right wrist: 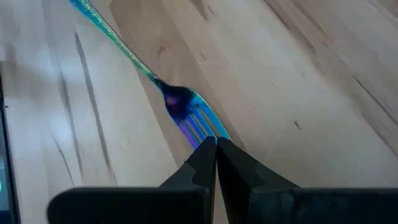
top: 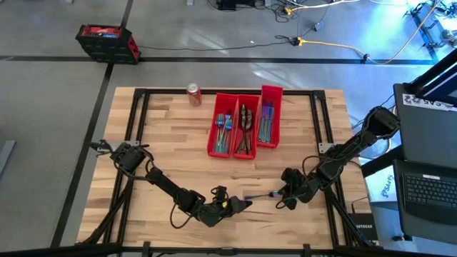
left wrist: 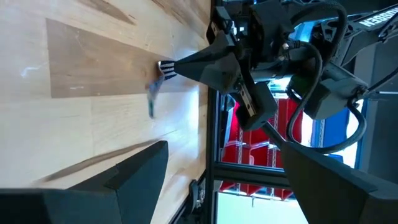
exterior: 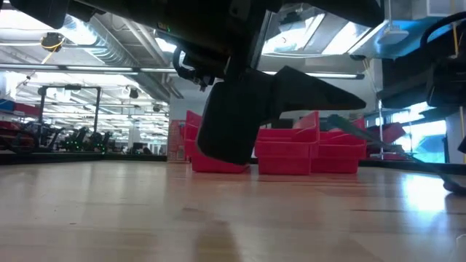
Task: Sort silverware
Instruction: Put the purple fork into the left red bin
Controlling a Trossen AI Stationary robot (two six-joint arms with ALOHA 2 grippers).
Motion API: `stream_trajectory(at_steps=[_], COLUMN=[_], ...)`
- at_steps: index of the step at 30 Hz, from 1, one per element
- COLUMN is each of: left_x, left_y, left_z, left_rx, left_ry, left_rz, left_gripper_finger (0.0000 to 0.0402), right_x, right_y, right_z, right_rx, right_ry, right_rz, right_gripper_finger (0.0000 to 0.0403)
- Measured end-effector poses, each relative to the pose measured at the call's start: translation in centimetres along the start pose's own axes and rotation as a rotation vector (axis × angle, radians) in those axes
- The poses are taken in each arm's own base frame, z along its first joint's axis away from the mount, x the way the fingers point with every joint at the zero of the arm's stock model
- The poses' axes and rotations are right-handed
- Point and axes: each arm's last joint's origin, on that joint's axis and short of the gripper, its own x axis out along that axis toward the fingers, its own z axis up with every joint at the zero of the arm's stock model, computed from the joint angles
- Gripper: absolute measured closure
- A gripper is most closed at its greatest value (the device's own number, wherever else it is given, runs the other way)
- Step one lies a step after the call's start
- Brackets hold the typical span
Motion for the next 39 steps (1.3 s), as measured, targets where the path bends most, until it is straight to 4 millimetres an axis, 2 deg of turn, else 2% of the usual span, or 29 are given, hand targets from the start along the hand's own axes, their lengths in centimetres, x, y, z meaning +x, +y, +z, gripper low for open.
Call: stream_trajectory(at_steps=[14,27,34,39], left_x=[-0.3,0.0,1.5,1.9], left_y=[1.0,0.9,-0.9,-1.3], left_z=[0.0,0.2,-0.1,0.1], left_rx=[-0.028,-0.072,-0.023,-0.003], left_ry=[-0.025,-0.028,-0.022,-0.034], left_rz=[0.073,0.082,0.137,0.153], left_gripper_finger=[0.0103,0.0103,0.0103,0.0103], right_x=[0.0,0.0,0.0,0.0], right_y=[-0.4,-0.4,-0.4,-0.4], right_z=[-0.1,-0.1,-0.1,-0.1], right_rx=[-0.014,-0.015,-0.016,-0.022], right_ry=[0.007,0.008,0.008,0.009], right_rz=[-0.039,-0.041,-0.043,-0.044], right_gripper_finger=[0.0403,0.0403,0.0403,0.0403])
